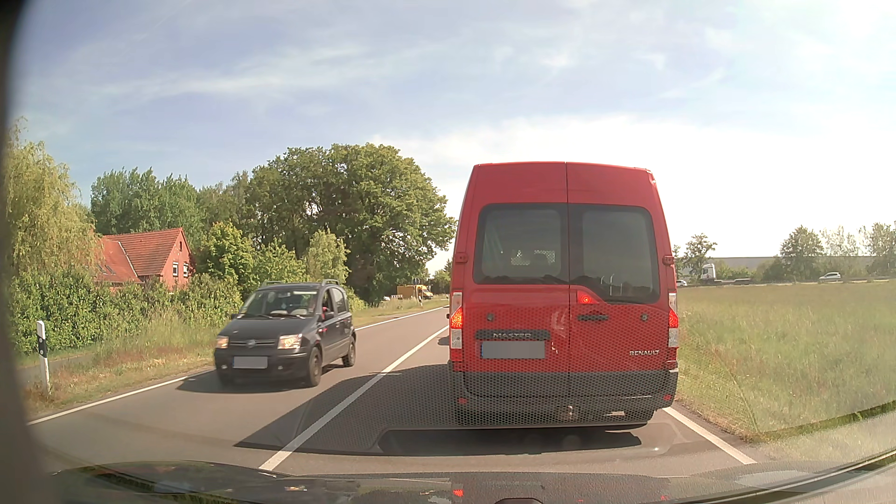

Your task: Follow the waypoints while adhering to traffic rules and regulations

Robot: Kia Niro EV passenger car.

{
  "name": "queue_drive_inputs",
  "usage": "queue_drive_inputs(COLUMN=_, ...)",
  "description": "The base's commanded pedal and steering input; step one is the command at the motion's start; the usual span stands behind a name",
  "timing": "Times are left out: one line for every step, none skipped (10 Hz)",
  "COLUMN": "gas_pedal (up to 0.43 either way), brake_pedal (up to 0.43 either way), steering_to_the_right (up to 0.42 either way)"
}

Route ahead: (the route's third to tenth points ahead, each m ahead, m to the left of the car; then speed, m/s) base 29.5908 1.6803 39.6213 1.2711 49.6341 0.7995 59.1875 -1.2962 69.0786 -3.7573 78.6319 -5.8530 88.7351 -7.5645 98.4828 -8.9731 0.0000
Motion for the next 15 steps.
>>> queue_drive_inputs(gas_pedal=0.000, brake_pedal=0.262, steering_to_the_right=-0.001)
queue_drive_inputs(gas_pedal=0.000, brake_pedal=0.262, steering_to_the_right=-0.001)
queue_drive_inputs(gas_pedal=0.000, brake_pedal=0.262, steering_to_the_right=0.000)
queue_drive_inputs(gas_pedal=0.000, brake_pedal=0.262, steering_to_the_right=-0.001)
queue_drive_inputs(gas_pedal=0.000, brake_pedal=0.262, steering_to_the_right=0.000)
queue_drive_inputs(gas_pedal=0.000, brake_pedal=0.262, steering_to_the_right=0.000)
queue_drive_inputs(gas_pedal=0.000, brake_pedal=0.268, steering_to_the_right=-0.001)
queue_drive_inputs(gas_pedal=0.000, brake_pedal=0.262, steering_to_the_right=-0.001)
queue_drive_inputs(gas_pedal=0.000, brake_pedal=0.268, steering_to_the_right=0.000)
queue_drive_inputs(gas_pedal=0.000, brake_pedal=0.268, steering_to_the_right=-0.001)
queue_drive_inputs(gas_pedal=0.000, brake_pedal=0.262, steering_to_the_right=-0.001)
queue_drive_inputs(gas_pedal=0.000, brake_pedal=0.268, steering_to_the_right=0.000)
queue_drive_inputs(gas_pedal=0.000, brake_pedal=0.262, steering_to_the_right=0.000)
queue_drive_inputs(gas_pedal=0.000, brake_pedal=0.262, steering_to_the_right=0.000)
queue_drive_inputs(gas_pedal=0.000, brake_pedal=0.268, steering_to_the_right=-0.001)
